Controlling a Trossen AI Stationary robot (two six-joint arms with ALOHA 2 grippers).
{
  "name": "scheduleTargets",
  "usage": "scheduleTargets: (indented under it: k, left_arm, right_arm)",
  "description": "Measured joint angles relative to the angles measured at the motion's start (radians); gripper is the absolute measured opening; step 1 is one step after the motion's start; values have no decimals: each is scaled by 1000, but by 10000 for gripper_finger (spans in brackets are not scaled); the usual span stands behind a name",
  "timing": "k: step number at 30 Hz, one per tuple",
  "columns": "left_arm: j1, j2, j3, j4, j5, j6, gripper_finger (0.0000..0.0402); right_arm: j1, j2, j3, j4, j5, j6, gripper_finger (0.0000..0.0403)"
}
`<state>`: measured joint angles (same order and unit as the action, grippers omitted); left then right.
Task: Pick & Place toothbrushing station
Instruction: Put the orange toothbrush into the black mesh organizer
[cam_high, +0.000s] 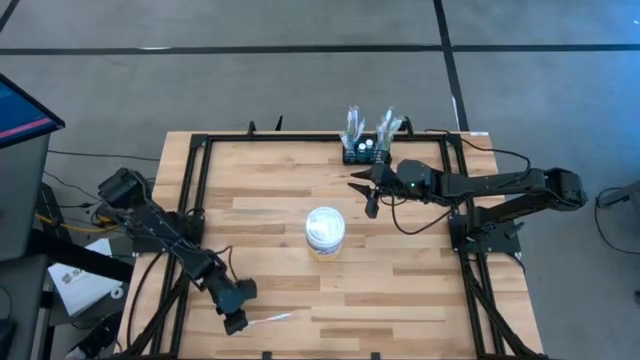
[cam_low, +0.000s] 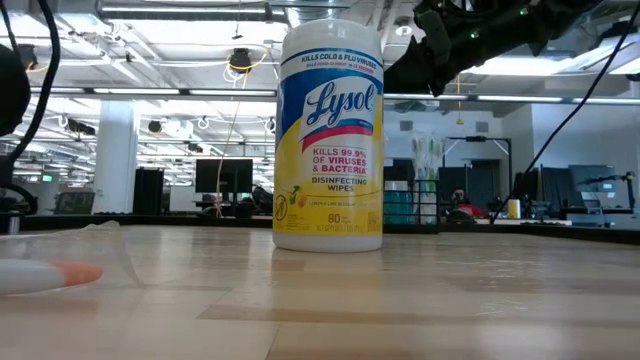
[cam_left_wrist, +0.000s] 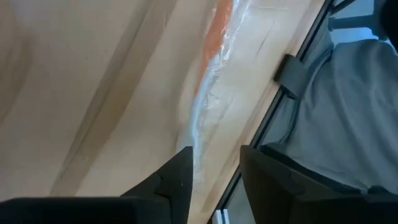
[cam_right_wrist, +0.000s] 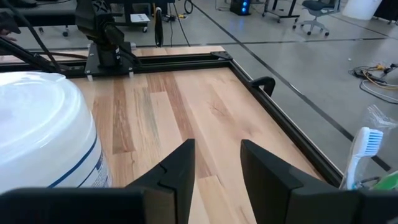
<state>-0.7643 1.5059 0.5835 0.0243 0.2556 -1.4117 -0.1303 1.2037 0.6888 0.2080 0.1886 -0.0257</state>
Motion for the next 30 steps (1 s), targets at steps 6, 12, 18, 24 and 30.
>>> scheduleTargets:
  k: [6, 12, 18, 24, 30]
  left_arm:
    - [-8, 27, 0, 8, -1, -7, 127]
    - [-9, 70, 0, 15, 6, -10, 127]
    - [-9, 80, 1, 20, 11, -11, 120]
    - [-6, 82, 7, 22, 23, -13, 59]
    - [17, 72, 23, 28, 51, -6, 11]
  right_arm:
    - [0, 0, 0, -21, 0, 0, 118]
    - [0, 0, 0, -23, 0, 1, 118]
    - [0, 0, 0, -22, 0, 3, 118]
    - [0, 0, 0, -22, 0, 26, 118]
    - [0, 0, 0, -22, 0, 27, 118]
